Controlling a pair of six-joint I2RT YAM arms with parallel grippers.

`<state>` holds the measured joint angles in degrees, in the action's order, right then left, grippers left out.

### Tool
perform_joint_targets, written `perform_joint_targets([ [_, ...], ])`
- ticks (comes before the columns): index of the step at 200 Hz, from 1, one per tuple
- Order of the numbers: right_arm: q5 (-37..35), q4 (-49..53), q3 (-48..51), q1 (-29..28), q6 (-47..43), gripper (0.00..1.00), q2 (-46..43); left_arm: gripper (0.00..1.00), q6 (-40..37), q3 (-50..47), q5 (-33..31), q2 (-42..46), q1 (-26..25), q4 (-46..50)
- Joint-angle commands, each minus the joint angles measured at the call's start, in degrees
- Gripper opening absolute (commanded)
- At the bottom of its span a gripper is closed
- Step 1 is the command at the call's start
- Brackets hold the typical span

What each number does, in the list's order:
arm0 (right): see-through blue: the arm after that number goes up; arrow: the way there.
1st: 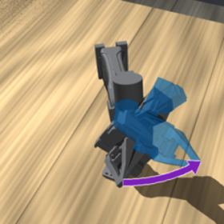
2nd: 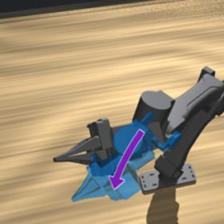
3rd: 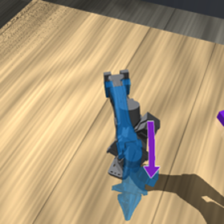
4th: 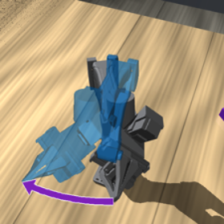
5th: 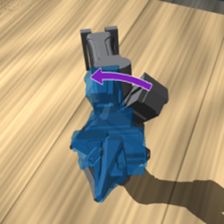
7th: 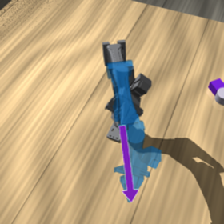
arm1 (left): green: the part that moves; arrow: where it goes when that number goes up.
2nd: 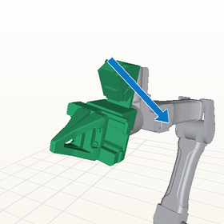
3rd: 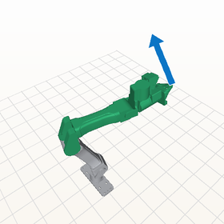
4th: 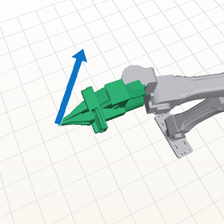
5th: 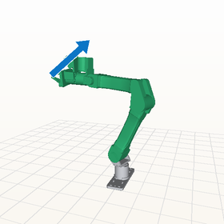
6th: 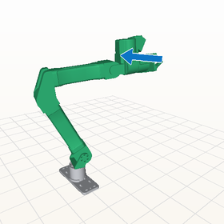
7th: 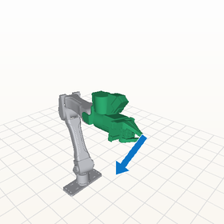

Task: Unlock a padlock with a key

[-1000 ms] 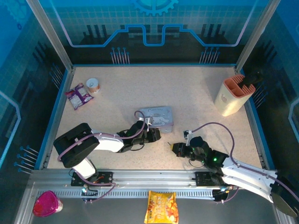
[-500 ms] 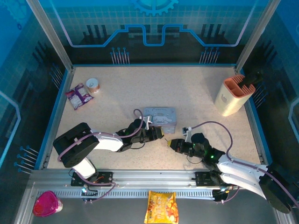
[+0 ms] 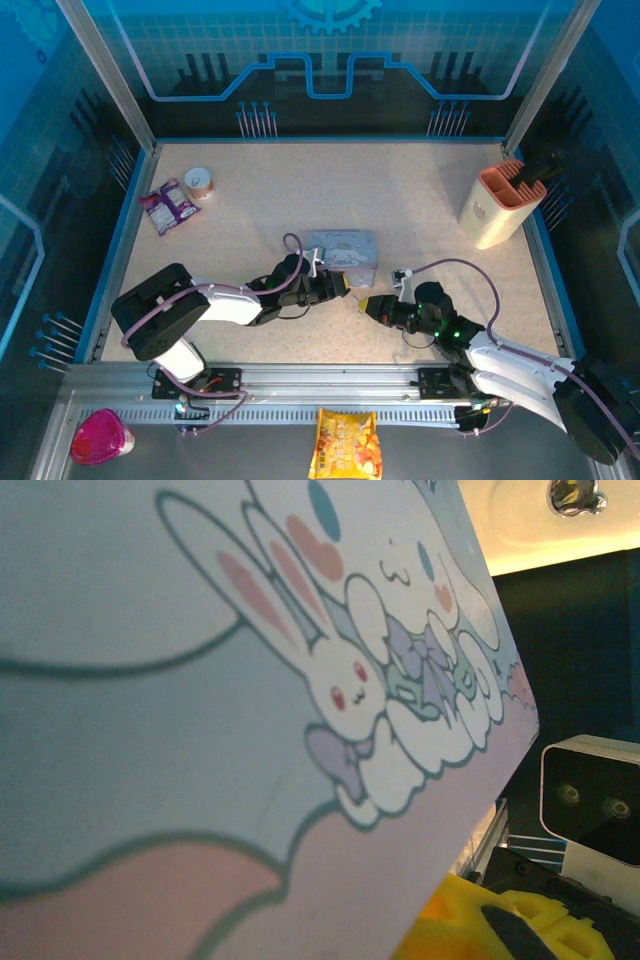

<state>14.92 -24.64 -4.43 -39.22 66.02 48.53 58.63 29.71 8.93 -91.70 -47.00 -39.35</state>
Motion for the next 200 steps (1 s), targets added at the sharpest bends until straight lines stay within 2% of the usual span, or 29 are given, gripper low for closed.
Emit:
perform_joint_targets([
  [1, 2.2, -1.92, 1.17, 0.99, -0.09, 0.0, -0.61, 0.01, 1.48, -0.62, 2.31, 2.58, 0.41, -4.62],
  [67, 3.89, -4.68, 1.26, 1.99, 0.85, 0.0, 1.18, 0.0, 2.89, -1.22, 3.08, 2.51, 0.42, -7.39],
  [162, 5.36, -12.43, 0.99, 2.57, 1.85, 0.0, 8.78, 0.0, 4.48, -1.5, 3.89, 2.25, 0.42, -9.59],
  [200, 6.44, -14.65, 0.91, 3.45, 2.13, 0.0, 10.52, 0.0, 6.51, -2.34, 4.78, 1.08, 0.76, -13.27],
])
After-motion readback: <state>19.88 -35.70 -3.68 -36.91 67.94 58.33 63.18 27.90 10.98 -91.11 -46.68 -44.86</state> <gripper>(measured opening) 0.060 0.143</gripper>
